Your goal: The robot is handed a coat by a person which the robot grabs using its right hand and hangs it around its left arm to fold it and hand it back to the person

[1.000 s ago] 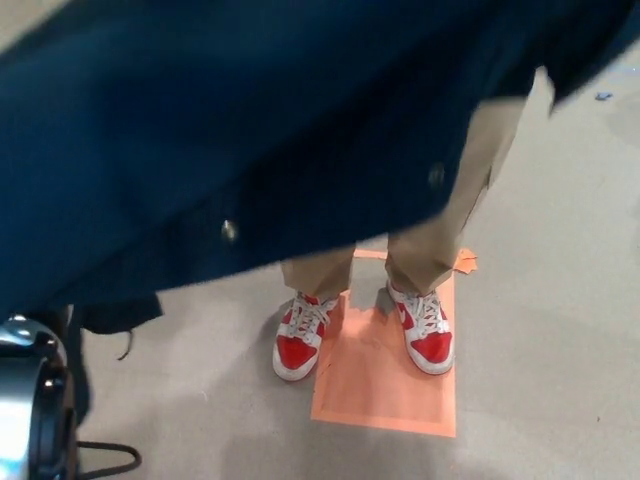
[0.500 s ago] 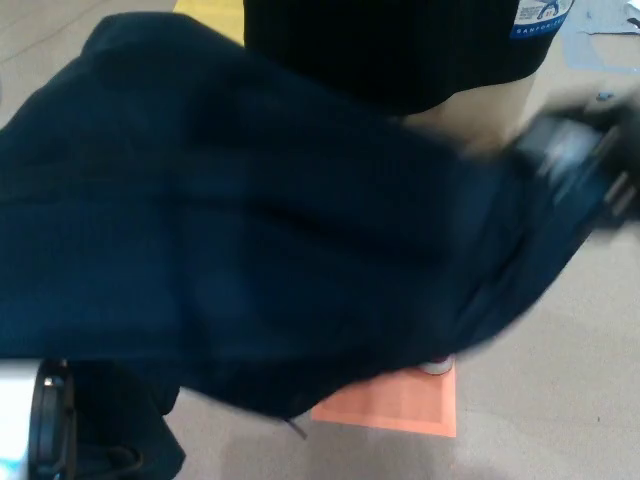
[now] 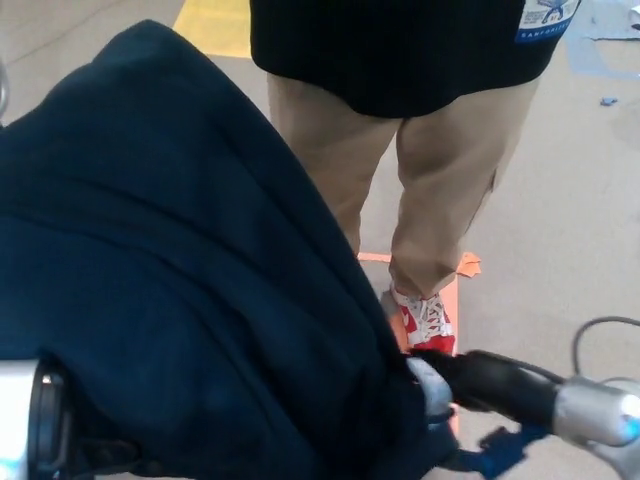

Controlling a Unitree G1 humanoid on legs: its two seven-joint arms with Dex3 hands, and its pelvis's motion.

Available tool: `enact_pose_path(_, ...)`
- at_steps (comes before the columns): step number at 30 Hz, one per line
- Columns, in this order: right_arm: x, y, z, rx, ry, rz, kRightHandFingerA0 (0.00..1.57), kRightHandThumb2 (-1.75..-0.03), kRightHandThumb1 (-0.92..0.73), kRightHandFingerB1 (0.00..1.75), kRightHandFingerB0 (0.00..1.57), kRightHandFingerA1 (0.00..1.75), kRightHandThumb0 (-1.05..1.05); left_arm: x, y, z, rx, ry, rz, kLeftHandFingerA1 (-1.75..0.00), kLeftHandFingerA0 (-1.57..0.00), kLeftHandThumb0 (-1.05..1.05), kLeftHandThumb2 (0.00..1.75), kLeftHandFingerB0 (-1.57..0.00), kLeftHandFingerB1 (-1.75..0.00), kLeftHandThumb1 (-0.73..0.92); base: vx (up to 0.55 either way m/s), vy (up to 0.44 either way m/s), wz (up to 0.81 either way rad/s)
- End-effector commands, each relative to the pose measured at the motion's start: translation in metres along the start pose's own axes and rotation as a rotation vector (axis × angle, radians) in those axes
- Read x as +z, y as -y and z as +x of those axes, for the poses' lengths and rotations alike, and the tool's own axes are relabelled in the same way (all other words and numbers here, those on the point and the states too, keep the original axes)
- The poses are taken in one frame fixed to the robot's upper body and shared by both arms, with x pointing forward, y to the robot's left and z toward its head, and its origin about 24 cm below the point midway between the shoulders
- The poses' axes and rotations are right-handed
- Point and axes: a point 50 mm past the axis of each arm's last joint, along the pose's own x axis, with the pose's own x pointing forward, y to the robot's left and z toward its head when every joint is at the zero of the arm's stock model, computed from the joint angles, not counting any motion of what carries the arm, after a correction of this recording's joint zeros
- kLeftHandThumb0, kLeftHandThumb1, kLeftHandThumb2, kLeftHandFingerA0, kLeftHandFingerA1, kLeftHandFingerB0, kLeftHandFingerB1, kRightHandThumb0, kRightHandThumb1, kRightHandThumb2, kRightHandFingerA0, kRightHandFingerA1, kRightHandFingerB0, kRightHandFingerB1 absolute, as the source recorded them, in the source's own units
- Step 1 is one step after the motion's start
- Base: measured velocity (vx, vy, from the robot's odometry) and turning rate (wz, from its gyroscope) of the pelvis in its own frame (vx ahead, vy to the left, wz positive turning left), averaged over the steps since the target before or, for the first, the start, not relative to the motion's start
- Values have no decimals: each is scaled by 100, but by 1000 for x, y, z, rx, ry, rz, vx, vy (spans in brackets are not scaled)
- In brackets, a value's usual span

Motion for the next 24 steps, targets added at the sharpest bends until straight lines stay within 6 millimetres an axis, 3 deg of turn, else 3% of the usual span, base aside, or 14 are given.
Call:
enact_pose_path(1, -67, 12, -56, 151, -126, 182, 0, -82, -54, 0, 0, 0, -79, 49, -21, -2, -2, 163, 14, -33, -3, -72, 100, -4, -35, 63, 0, 0, 0)
enact_pose_path(2, -76, 16, -66, 133, -130, 235, 0, -61, -70, 0, 0, 0, -80, 50, -21, -2, -7, 167, 22, -34, -4, -72, 100, -4, -35, 64, 0, 0, 0)
enact_pose_path(3, -84, 19, -75, 117, -132, 277, 0, -61, -70, 0, 0, 0, -80, 50, -21, -2, -12, 168, 32, -34, -4, -72, 100, -4, -35, 64, 0, 0, 0)
enact_pose_path(4, -95, 23, -86, 102, -112, 433, 0, -81, -53, 0, 0, 0, -81, 51, -21, -1, -13, 163, 24, -33, -4, -72, 100, -4, -35, 64, 0, 0, 0)
enact_pose_path(8, -119, 35, -117, 16, -28, 709, 0, -86, -57, 0, 0, 0, -89, 53, -20, -1, -13, 174, 18, -32, -3, -72, 100, -4, -34, 63, 0, 0, 0)
enact_pose_path(11, -131, 41, -135, -64, 16, 801, 0, -87, -56, 1, 0, 0, -87, 53, -20, -1, -21, 174, 33, -32, -3, -72, 100, -5, -35, 64, 0, 0, 0)
enact_pose_path(15, -132, 53, -151, -165, 78, 854, 0, -86, -52, 0, 0, 0, -91, 52, -22, -2, -14, 161, 22, -31, -2, -72, 100, -5, -36, 64, 0, 0, 0)
enact_pose_path(16, -132, 58, -155, -232, 82, 871, 0, -85, -53, 0, 0, 0, -89, 50, -23, -3, -14, 163, 26, -25, -8, -82, 98, -8, -29, 67, 0, 0, 0)
enact_pose_path(20, -131, 65, -154, -370, 119, 848, 0, -85, -56, 0, 0, 0, -84, 49, -27, -5, -10, 164, 24, -23, -7, -84, 100, -7, -22, 67, 0, 0, 0)
enact_pose_path(21, -131, 63, -141, -490, 102, 829, 0, -89, -64, 0, 0, 0, -81, 48, -28, -5, -12, 162, 24, -23, -7, -84, 100, -7, -21, 67, 0, 0, 0)
enact_pose_path(24, -130, 53, -117, -609, 3, 762, 0, -95, -75, 0, 0, 1, -76, 44, -26, -6, -22, 156, 22, -23, -7, -83, 100, -7, -24, 68, 0, 0, 0)
